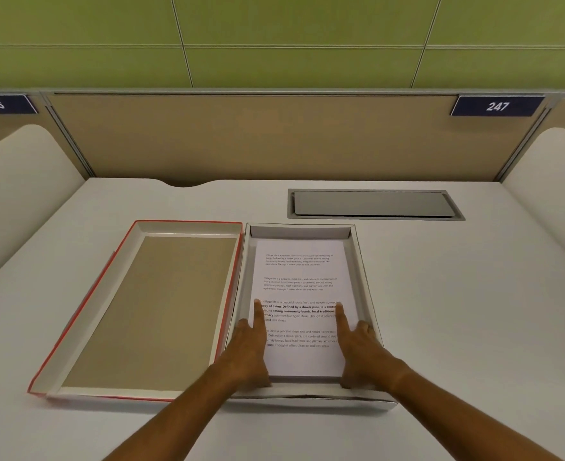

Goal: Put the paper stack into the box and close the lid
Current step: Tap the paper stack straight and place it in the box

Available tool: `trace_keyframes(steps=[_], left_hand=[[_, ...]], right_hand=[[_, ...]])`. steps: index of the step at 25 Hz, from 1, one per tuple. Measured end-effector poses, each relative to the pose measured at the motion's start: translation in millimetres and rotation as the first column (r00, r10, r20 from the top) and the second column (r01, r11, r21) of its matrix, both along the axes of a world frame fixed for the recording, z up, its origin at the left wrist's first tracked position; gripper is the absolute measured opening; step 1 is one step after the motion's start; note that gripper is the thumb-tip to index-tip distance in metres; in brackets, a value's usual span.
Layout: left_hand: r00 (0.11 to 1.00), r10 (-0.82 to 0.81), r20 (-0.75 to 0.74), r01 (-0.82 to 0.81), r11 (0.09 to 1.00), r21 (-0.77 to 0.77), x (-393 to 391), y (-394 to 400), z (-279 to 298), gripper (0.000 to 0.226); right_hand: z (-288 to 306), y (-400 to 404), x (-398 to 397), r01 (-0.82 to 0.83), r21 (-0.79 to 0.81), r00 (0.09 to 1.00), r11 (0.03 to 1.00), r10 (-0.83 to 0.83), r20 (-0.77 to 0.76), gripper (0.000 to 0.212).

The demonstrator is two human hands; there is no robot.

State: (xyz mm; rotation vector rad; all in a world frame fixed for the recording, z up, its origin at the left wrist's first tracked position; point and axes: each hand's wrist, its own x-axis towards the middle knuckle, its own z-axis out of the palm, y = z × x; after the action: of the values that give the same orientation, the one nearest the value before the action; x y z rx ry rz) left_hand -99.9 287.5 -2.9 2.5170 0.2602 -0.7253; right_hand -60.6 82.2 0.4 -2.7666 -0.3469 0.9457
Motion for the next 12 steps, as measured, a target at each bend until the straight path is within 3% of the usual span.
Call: trace_keyframes(steps=[2, 3, 5, 7, 9, 12], left_hand=[[0.997, 0.083, 0.001, -0.081, 0.982, -0.171, 9.5, 7.1, 9.9, 0.131], [0.988, 0.156, 0.012, -0.147, 0.951, -0.272, 16.0, 10.1, 14.3, 0.120], [0.944, 0.329, -0.041, -0.311, 0.836, -0.452, 31.8, 14.9, 22.8, 0.100], [0.887, 0.424, -0.181, -0.440, 0.658, -0.611, 47.6, 15.0, 32.1, 0.088], [0.820, 0.504, -0.273, -0.536, 0.506, -0.675, 60.0, 16.3, 39.6, 0.083], [0.701, 0.605, -0.377, -0.678, 0.404, -0.614, 68.2, 23.5, 40.1, 0.106]], right_hand=[[10.8, -0.5, 12.5, 0.081, 0.100, 0.991, 0.992, -0.070, -0.111, 0.139], [17.0, -1.0, 20.9, 0.142, 0.193, 0.981, 0.971, -0.113, -0.158, 0.137], [28.7, -0.1, 36.3, 0.276, 0.389, 0.957, 0.879, -0.212, -0.198, 0.111], [36.7, 2.8, 49.4, 0.418, 0.499, 0.908, 0.759, -0.345, -0.236, 0.086], [37.5, 7.6, 60.6, 0.558, 0.484, 0.830, 0.674, -0.445, -0.337, 0.088], [32.4, 7.0, 74.3, 0.634, 0.501, 0.772, 0.589, -0.443, -0.456, 0.072]])
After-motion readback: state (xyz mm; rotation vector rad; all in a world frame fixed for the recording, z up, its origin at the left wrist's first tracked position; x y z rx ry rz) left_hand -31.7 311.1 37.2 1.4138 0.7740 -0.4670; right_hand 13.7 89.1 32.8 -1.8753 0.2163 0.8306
